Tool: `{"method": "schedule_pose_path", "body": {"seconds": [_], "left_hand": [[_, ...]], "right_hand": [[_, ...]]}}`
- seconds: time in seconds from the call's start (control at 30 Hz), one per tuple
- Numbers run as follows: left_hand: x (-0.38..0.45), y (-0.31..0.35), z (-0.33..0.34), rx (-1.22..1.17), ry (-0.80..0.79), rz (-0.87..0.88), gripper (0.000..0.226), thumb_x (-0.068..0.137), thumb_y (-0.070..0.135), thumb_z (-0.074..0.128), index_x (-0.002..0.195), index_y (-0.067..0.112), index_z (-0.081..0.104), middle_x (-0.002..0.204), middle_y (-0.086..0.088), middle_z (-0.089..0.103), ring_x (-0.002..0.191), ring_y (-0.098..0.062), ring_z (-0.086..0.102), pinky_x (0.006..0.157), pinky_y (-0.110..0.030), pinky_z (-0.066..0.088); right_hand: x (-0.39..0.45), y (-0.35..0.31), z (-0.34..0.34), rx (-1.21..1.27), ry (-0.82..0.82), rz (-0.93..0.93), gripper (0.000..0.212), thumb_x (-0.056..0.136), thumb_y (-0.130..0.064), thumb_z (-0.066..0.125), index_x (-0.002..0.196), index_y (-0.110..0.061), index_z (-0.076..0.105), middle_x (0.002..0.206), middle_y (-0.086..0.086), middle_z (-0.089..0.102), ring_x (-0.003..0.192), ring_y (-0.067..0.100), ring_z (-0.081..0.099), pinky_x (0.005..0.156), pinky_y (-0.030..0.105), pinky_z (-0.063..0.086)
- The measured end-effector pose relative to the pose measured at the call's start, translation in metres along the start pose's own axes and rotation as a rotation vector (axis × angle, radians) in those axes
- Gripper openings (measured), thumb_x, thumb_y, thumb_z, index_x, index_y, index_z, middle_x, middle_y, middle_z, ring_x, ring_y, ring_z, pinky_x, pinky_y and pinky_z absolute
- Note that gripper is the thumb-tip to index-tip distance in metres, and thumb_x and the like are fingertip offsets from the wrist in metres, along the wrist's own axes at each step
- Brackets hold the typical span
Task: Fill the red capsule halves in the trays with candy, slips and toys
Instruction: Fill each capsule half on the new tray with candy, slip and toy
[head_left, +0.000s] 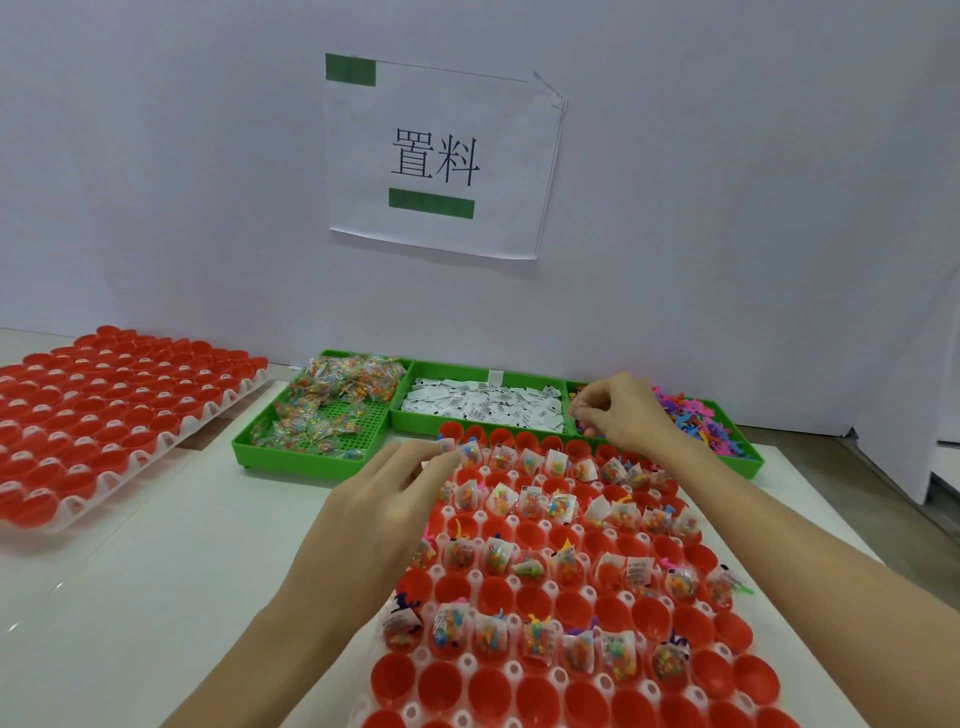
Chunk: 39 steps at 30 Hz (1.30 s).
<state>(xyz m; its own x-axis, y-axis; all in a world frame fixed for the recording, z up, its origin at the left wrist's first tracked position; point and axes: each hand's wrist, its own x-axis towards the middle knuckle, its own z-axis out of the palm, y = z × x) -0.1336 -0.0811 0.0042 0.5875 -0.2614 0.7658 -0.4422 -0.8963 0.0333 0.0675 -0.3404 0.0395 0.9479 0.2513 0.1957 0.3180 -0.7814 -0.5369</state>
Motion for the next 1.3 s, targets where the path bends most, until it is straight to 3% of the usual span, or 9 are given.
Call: {"method": "schedule_pose_path", "body": {"seconds": [0.17,0.27,0.37,0.5,0.63,0.83,1.0,1.17,1.3], "left_hand": [[0.009,0.021,-0.002,-0.416,0.158,-0.254,0.024,0.082,0.004,0.082,0.104,0.014,0.079,0.095,0.009,0.077,0.085,-0.005,0.073,0.080,-0.021,0.058],[0.012,0.040,-0.007,-0.895,0.070,-0.544,0.027,0.081,0.009,0.083,0.103,0.024,0.080,0.090,0.007,0.080,0.088,-0.011,0.076,0.082,-0.021,0.059],[0.013,0.054,-0.013,-1.160,-0.046,-0.640,0.034,0.081,0.010,0.083,0.108,0.031,0.079,0.094,0.000,0.081,0.092,-0.018,0.077,0.083,-0.023,0.060],[0.011,0.065,-0.014,-1.167,-0.160,-0.595,0.045,0.084,0.010,0.081,0.120,0.036,0.075,0.104,0.004,0.080,0.099,-0.016,0.076,0.091,-0.030,0.060],[0.005,0.074,-0.010,-0.982,-0.172,-0.495,0.068,0.087,0.012,0.080,0.141,0.047,0.056,0.110,0.017,0.077,0.110,-0.003,0.071,0.111,-0.041,0.046],[0.004,0.080,-0.007,-0.954,-0.128,-0.324,0.083,0.086,-0.001,0.077,0.149,0.044,0.047,0.122,0.011,0.073,0.096,-0.021,0.074,0.089,-0.028,0.059],[0.004,0.078,-0.007,-0.911,-0.070,-0.232,0.074,0.085,0.008,0.078,0.147,0.037,0.052,0.117,0.007,0.070,0.093,-0.019,0.074,0.085,-0.026,0.060],[0.006,0.081,-0.009,-0.805,0.005,-0.164,0.057,0.083,0.005,0.078,0.136,0.025,0.065,0.101,0.012,0.073,0.091,-0.011,0.074,0.083,-0.023,0.060],[0.007,0.080,-0.009,-0.804,0.016,-0.201,0.043,0.084,0.010,0.081,0.123,0.024,0.073,0.099,0.009,0.072,0.089,-0.014,0.074,0.079,-0.026,0.061]], "right_hand": [[-0.041,-0.019,-0.025,0.243,0.093,-0.035,0.012,0.098,-0.019,0.066,0.101,-0.013,0.077,0.078,0.000,0.076,0.062,0.008,0.070,0.065,0.020,0.059],[-0.090,-0.036,-0.035,0.379,0.061,-0.125,0.009,0.094,-0.023,0.072,0.100,-0.019,0.077,0.079,-0.002,0.078,0.066,0.014,0.074,0.067,0.021,0.059],[-0.142,-0.050,-0.035,0.481,0.013,-0.177,0.007,0.090,-0.025,0.077,0.096,-0.025,0.078,0.079,0.000,0.078,0.065,0.019,0.074,0.063,0.020,0.057],[-0.187,-0.057,-0.020,0.498,-0.007,-0.220,0.005,0.089,-0.022,0.078,0.089,-0.027,0.078,0.081,-0.002,0.076,0.073,0.014,0.073,0.067,0.021,0.057],[-0.202,-0.056,-0.010,0.384,0.004,-0.244,0.008,0.093,-0.024,0.073,0.089,-0.031,0.076,0.082,-0.009,0.073,0.080,0.016,0.069,0.072,0.033,0.059],[-0.207,-0.049,-0.008,0.268,0.020,-0.243,0.006,0.091,-0.029,0.074,0.090,-0.034,0.076,0.084,-0.015,0.069,0.081,0.011,0.067,0.070,0.026,0.056],[-0.209,-0.048,-0.011,0.337,-0.082,-0.209,0.009,0.093,-0.028,0.073,0.089,-0.035,0.077,0.086,-0.012,0.071,0.081,0.013,0.068,0.072,0.028,0.058],[-0.213,-0.049,-0.016,0.345,-0.136,-0.245,0.020,0.099,-0.021,0.064,0.103,-0.037,0.075,0.093,-0.017,0.067,0.084,0.010,0.065,0.069,0.017,0.050],[-0.214,-0.053,-0.014,0.343,-0.112,-0.254,0.010,0.093,-0.030,0.073,0.101,-0.035,0.074,0.093,-0.015,0.065,0.085,0.010,0.067,0.071,0.018,0.053]]}}
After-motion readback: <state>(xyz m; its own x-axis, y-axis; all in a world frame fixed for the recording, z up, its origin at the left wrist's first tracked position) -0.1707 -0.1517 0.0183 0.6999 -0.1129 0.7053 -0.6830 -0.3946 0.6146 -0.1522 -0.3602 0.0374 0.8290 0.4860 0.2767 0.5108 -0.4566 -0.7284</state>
